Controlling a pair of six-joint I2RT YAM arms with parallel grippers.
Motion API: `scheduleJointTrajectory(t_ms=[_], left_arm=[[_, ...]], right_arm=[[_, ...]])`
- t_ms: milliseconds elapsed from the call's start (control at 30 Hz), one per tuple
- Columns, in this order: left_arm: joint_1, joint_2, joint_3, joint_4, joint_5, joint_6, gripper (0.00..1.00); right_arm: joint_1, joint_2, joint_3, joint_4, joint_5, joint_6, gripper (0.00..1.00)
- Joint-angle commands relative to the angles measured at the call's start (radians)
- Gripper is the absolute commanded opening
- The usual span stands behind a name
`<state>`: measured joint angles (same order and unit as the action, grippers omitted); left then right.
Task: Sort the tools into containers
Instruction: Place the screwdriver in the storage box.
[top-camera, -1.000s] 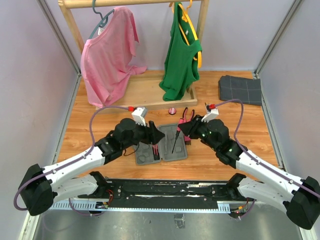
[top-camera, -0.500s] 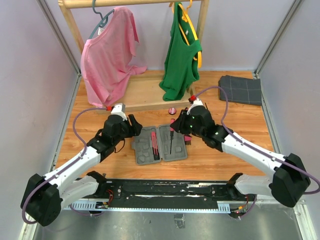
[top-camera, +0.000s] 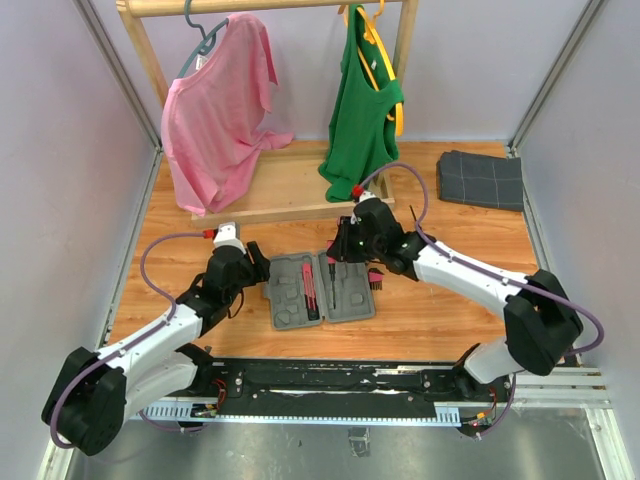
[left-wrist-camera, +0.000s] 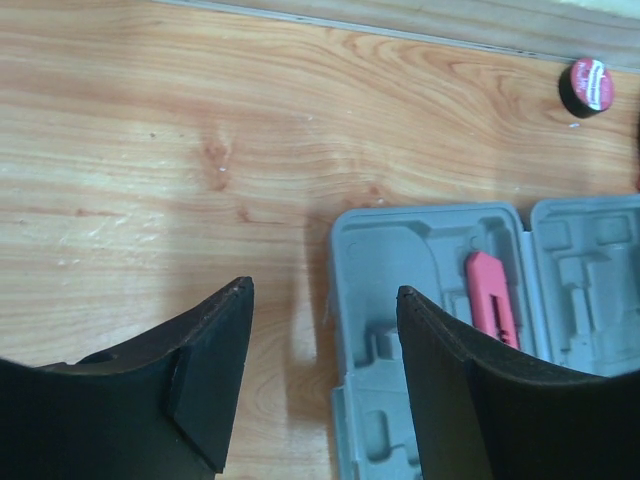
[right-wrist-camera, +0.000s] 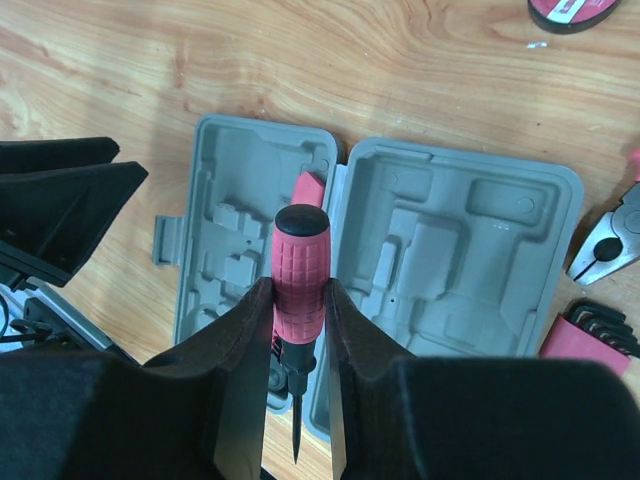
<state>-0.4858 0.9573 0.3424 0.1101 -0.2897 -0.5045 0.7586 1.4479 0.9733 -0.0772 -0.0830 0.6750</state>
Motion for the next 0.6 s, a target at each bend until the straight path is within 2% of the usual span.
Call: scheduleJointTrajectory(t_ms=[0,567], left_arm=[[0.007,-0.027,-0.023,0.081,-0.083,-0.002,0.63],[0.007,0.001,-0.031,0.114,-0.103,0.011,0.63]], right_arm=[[0.012,0.056,0.044,-0.009,-0.043,-0.022,0.22],[0.011,0.205,0.104,0.026,-0.057,-0.058,0.23]])
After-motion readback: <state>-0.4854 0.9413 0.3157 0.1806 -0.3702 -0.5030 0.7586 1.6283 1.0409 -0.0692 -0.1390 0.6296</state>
